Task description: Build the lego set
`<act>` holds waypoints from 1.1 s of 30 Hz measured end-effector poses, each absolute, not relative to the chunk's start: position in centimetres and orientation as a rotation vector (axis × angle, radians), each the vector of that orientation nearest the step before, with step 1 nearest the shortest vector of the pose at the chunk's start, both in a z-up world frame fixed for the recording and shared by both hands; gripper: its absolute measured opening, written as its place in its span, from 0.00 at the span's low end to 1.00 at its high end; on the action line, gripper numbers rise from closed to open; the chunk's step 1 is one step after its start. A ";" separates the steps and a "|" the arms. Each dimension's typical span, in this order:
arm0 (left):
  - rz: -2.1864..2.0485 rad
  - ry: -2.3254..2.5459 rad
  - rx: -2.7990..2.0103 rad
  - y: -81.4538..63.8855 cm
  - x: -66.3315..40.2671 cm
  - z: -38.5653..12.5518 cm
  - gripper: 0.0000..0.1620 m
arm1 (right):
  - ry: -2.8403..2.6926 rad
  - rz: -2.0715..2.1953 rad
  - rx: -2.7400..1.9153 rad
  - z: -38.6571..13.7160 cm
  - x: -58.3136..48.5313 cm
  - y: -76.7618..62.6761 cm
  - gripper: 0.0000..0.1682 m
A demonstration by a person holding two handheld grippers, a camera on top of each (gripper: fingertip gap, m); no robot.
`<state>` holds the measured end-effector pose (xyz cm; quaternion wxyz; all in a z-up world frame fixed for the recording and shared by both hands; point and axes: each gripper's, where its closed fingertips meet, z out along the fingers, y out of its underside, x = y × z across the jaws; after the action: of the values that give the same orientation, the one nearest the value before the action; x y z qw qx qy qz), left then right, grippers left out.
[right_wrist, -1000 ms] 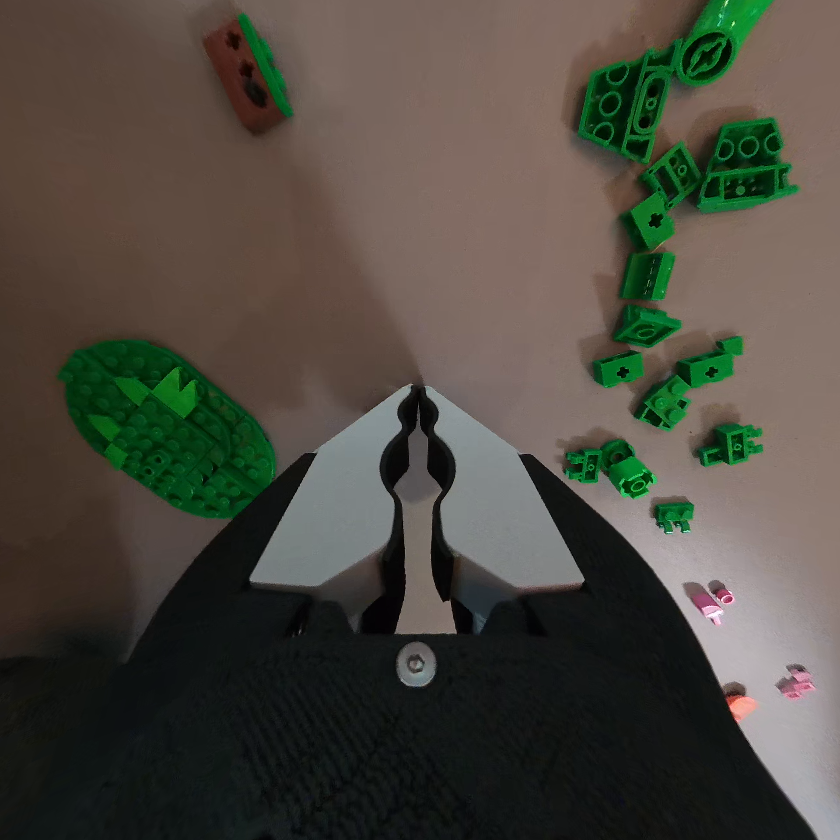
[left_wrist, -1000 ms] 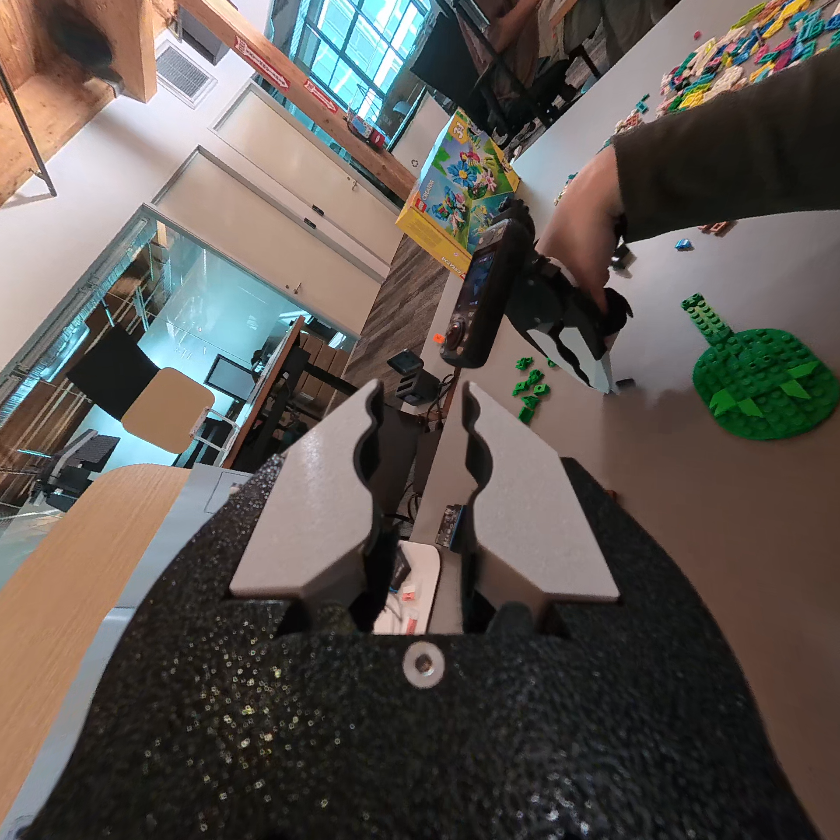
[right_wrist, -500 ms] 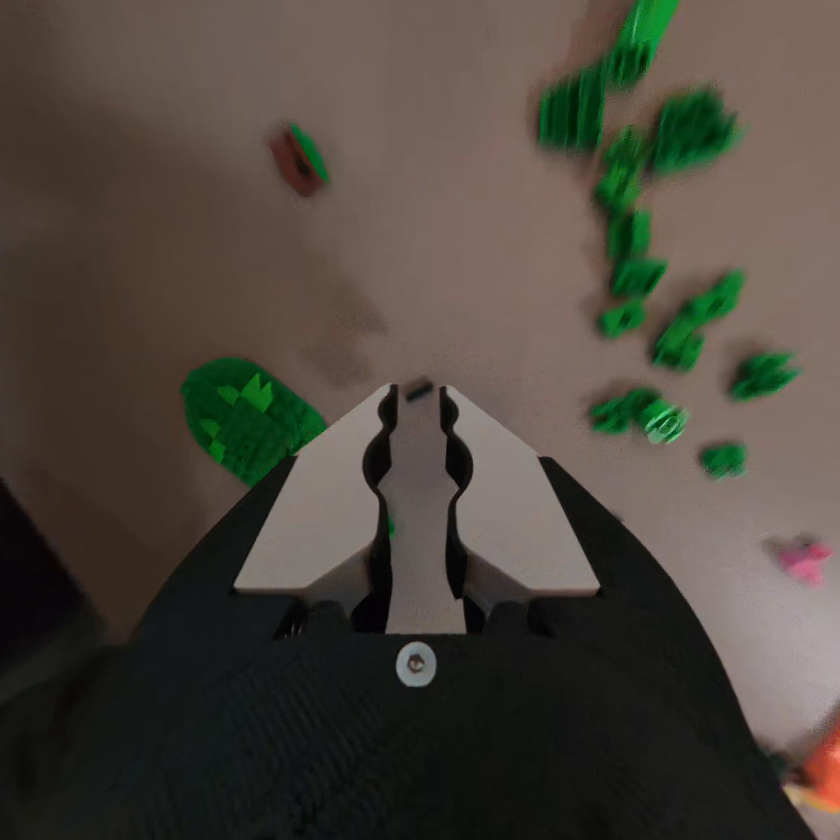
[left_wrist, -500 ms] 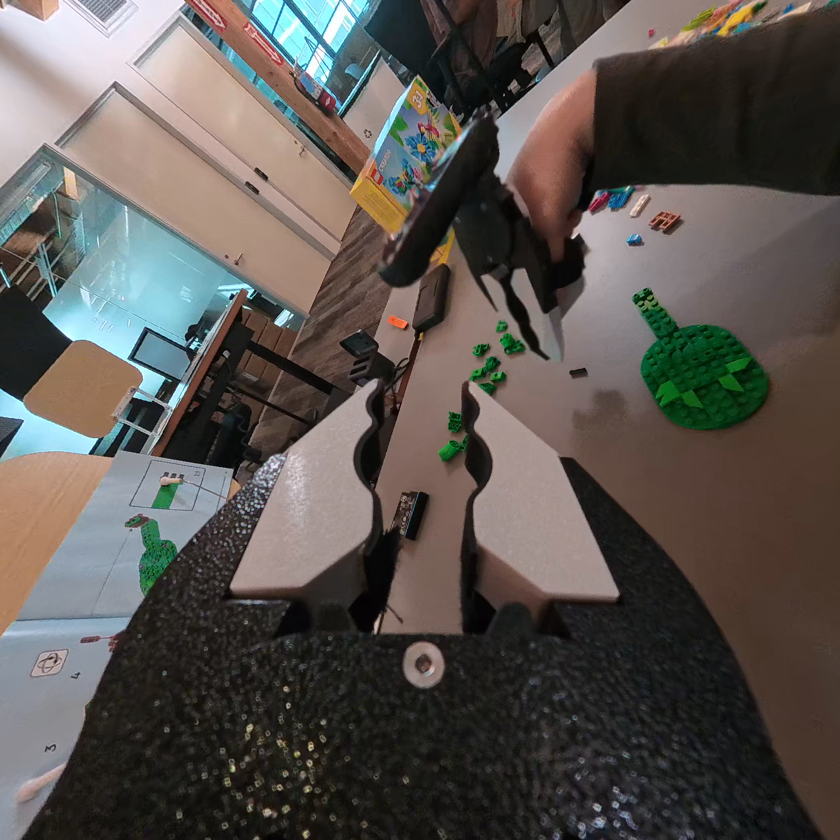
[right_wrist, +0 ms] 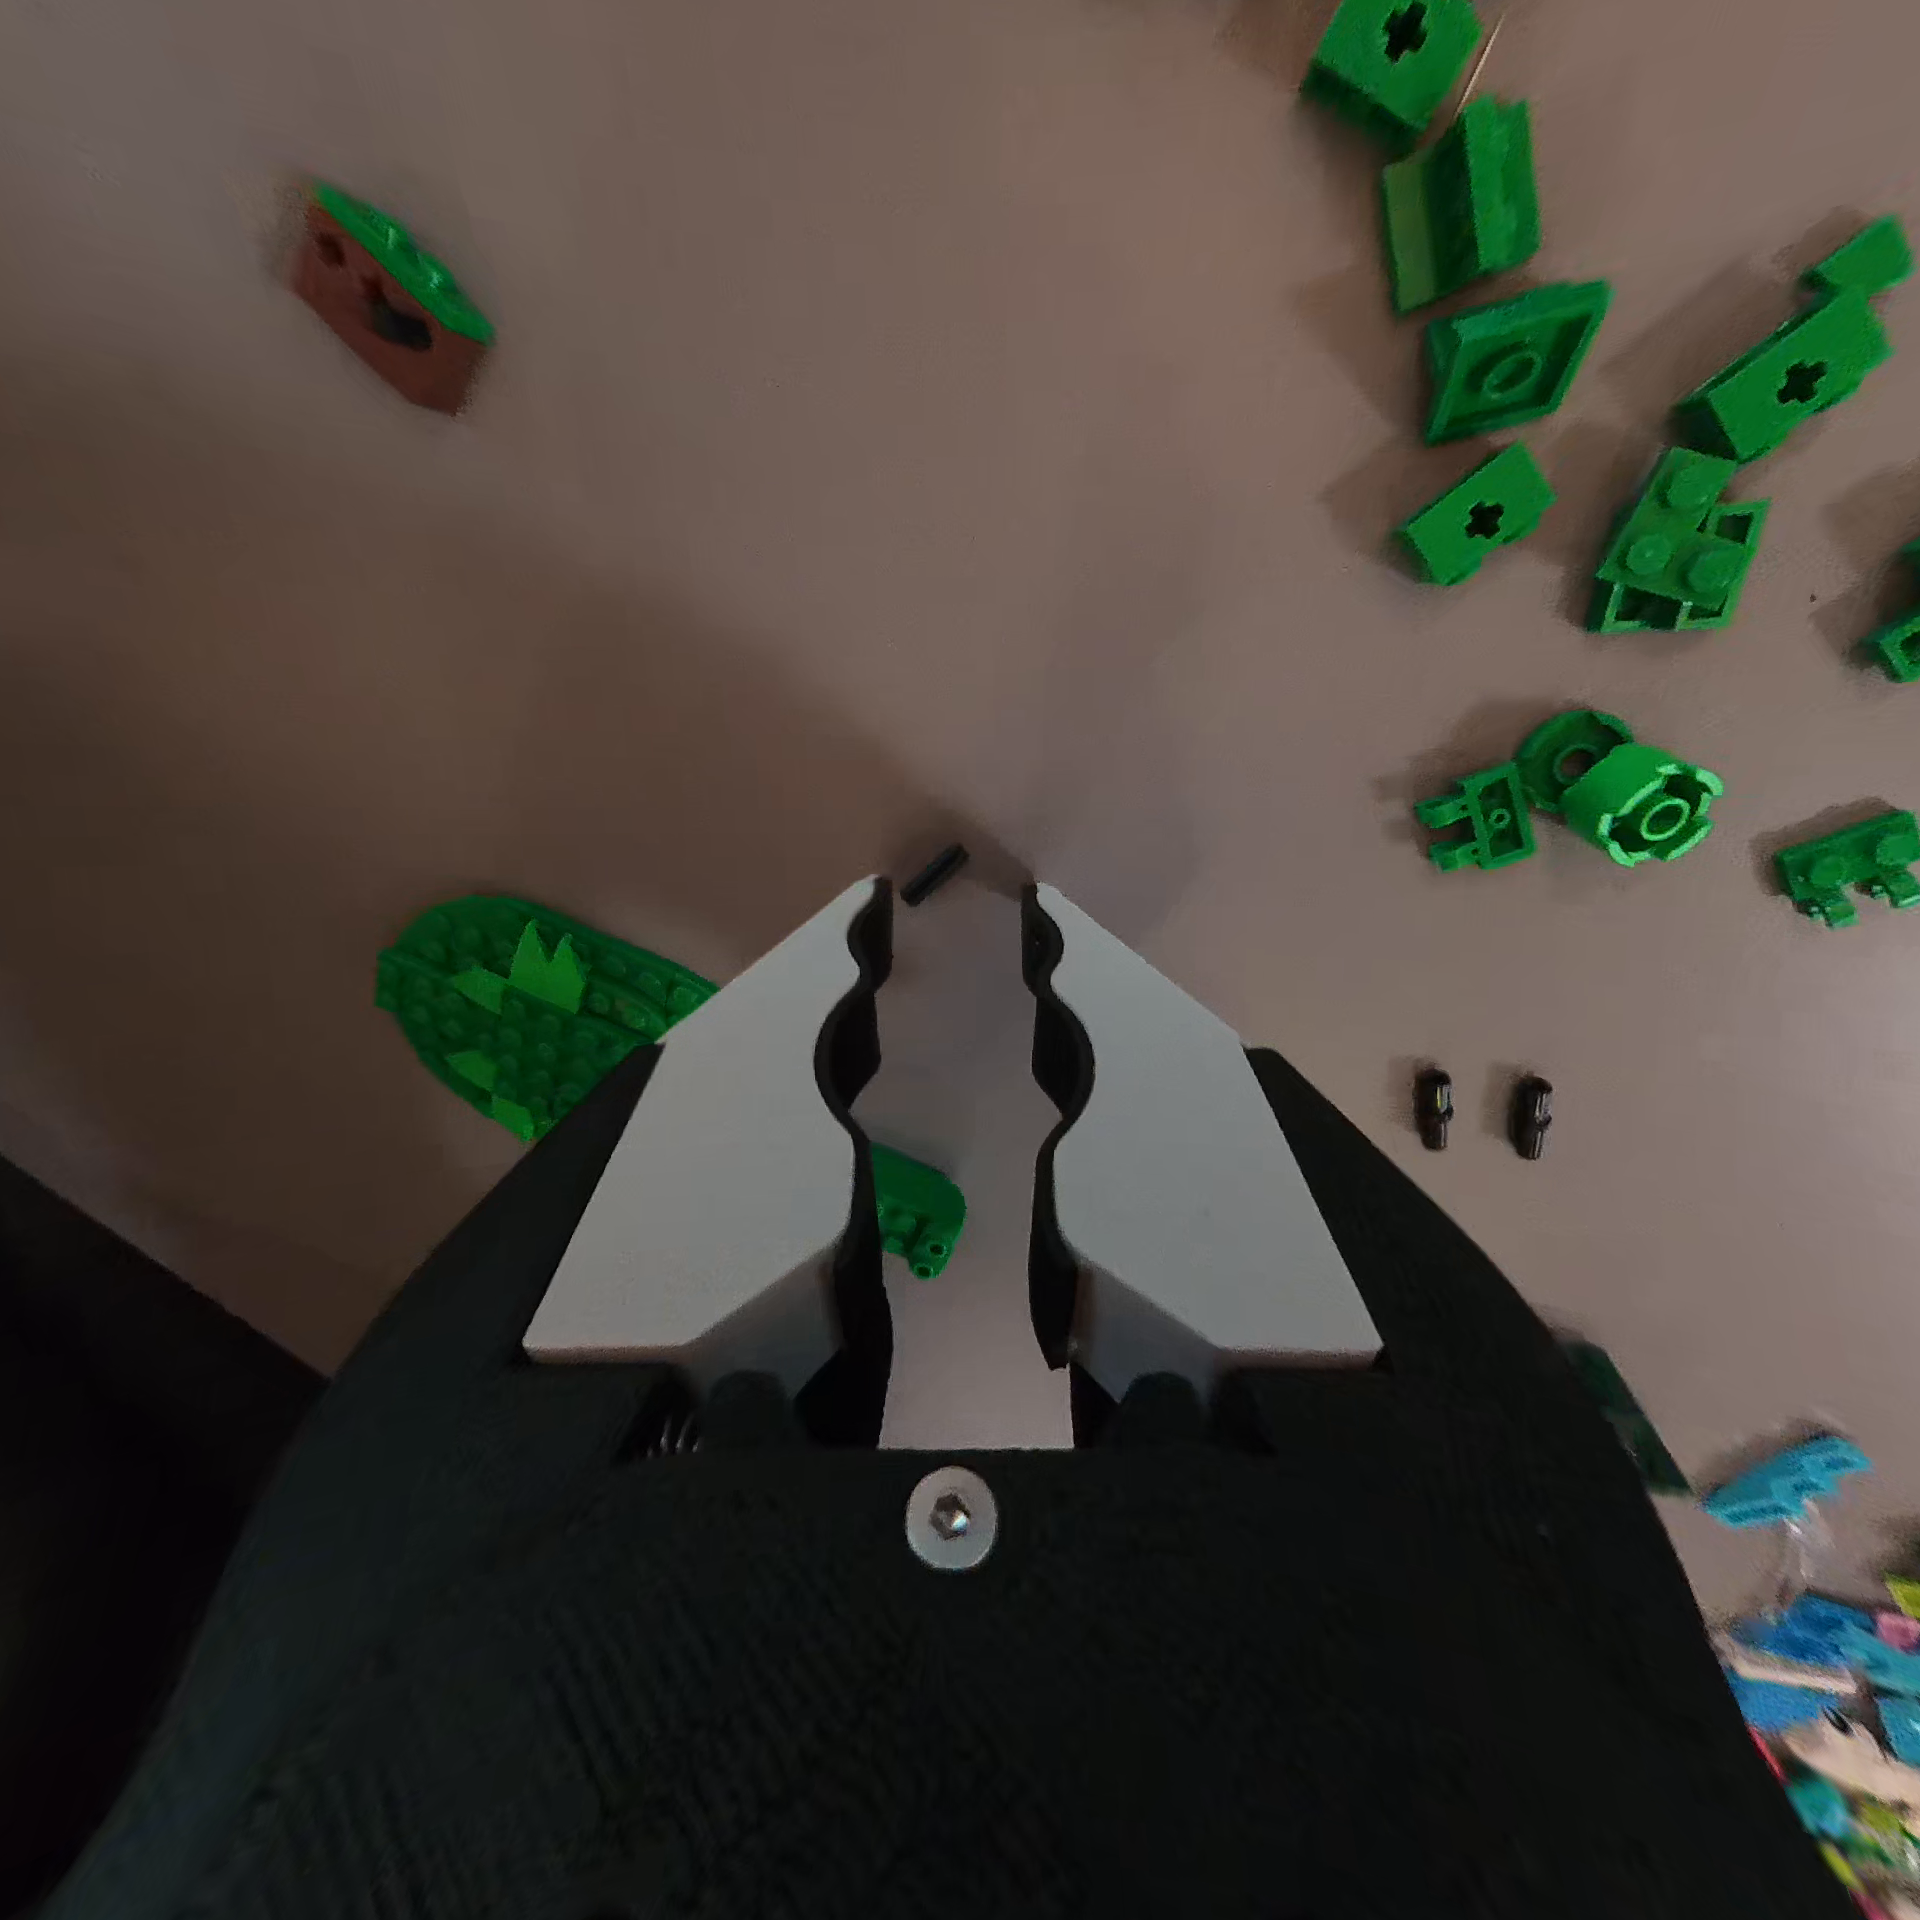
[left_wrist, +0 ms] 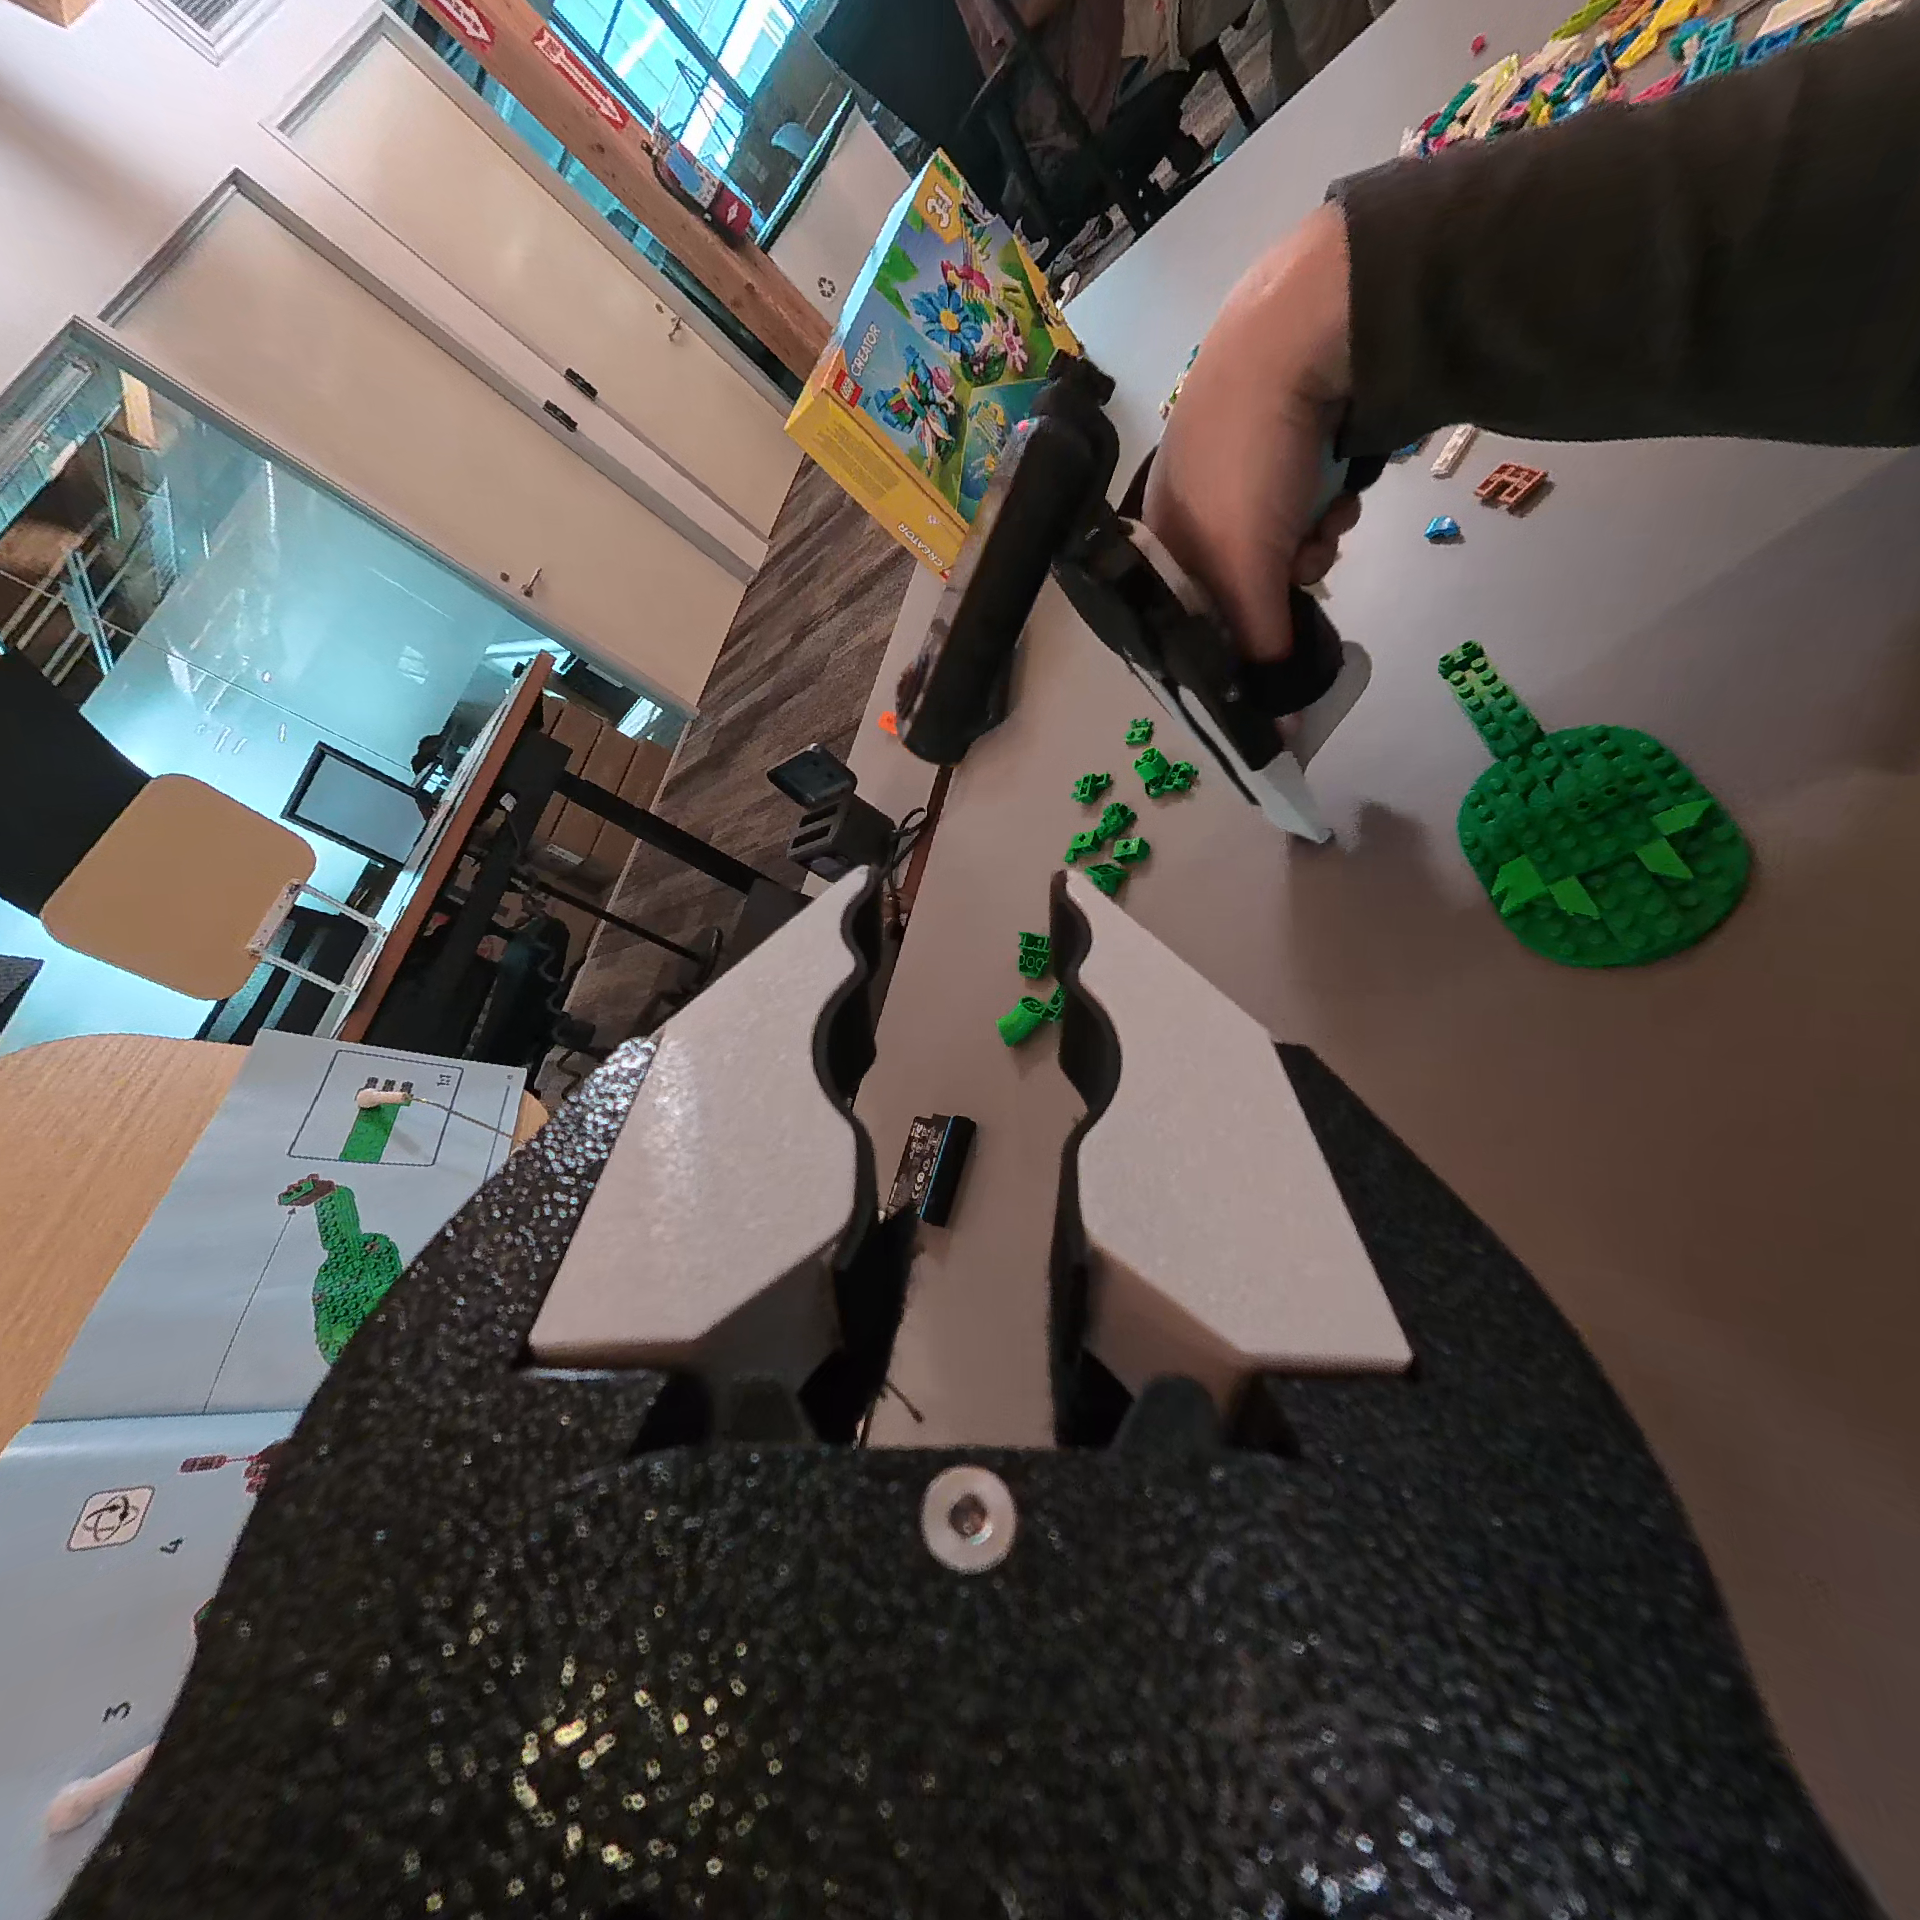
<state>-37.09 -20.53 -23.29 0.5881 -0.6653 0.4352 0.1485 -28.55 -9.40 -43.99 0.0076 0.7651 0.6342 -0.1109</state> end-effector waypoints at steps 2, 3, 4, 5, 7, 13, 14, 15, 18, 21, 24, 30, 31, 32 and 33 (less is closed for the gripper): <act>0.346 1.017 -1.551 -20.5 -37.1 -23.3 0.18 | 1.999 -0.308 2.388 -43.9 -28.6 -9.6 0.12; 0.345 1.018 -1.550 -20.6 -37.0 -23.3 0.17 | 2.008 -0.291 2.388 -44.0 -28.6 -9.7 0.11; 0.344 1.018 -1.551 -20.6 -37.0 -23.4 0.17 | 2.017 -0.269 2.388 -44.0 -28.7 -9.7 0.11; 0.344 1.017 -1.552 -20.6 -37.1 -23.4 0.17 | 2.025 -0.249 2.385 -44.1 -28.8 -9.7 0.11; 0.347 1.016 -1.554 -20.5 -37.1 -23.4 0.17 | 2.045 -0.203 2.387 -44.2 -28.9 -9.6 0.09; 0.347 1.021 -1.563 -20.5 -37.1 -23.6 0.16 | 2.113 -0.108 2.347 -44.3 -28.7 -9.7 0.05; 0.349 1.022 -1.565 -20.5 -37.1 -23.6 0.16 | 2.119 -0.092 2.349 -44.4 -28.7 -9.5 0.03; 0.351 1.024 -1.566 -20.5 -37.1 -23.7 0.16 | 2.125 -0.082 2.347 -44.4 -28.7 -9.4 0.02; 0.344 1.024 -1.573 -20.4 -37.1 -23.8 0.16 | 2.157 -0.085 2.315 -44.4 -28.7 -9.5 0.01; 0.289 1.011 -1.574 -20.6 -36.7 -23.7 0.17 | 2.206 -0.135 2.250 -44.3 -28.7 -9.7 0.02; 0.210 0.971 -1.555 -20.8 -36.2 -23.0 0.17 | 2.397 -0.342 2.184 -42.3 -30.4 -9.9 0.01; 0.138 0.873 -1.498 -20.7 -36.2 -21.2 0.17 | 3.289 -1.174 1.581 -30.5 -35.3 -15.1 0.01; 0.116 0.878 -1.493 -20.8 -35.9 -21.2 0.17 | 3.398 -1.328 1.416 -28.5 -35.4 -16.7 0.02; 0.092 0.888 -1.488 -20.9 -35.6 -21.3 0.18 | 3.472 -1.475 1.259 -26.7 -35.3 -18.2 0.02; 0.072 0.897 -1.480 -21.0 -35.2 -21.3 0.18 | 3.518 -1.614 1.117 -25.0 -35.1 -19.6 0.01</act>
<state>-35.23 -21.04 -21.31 0.6478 -0.6510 0.3943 0.0317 -35.08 -19.59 -25.05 -0.4291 0.2505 0.7888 -0.3618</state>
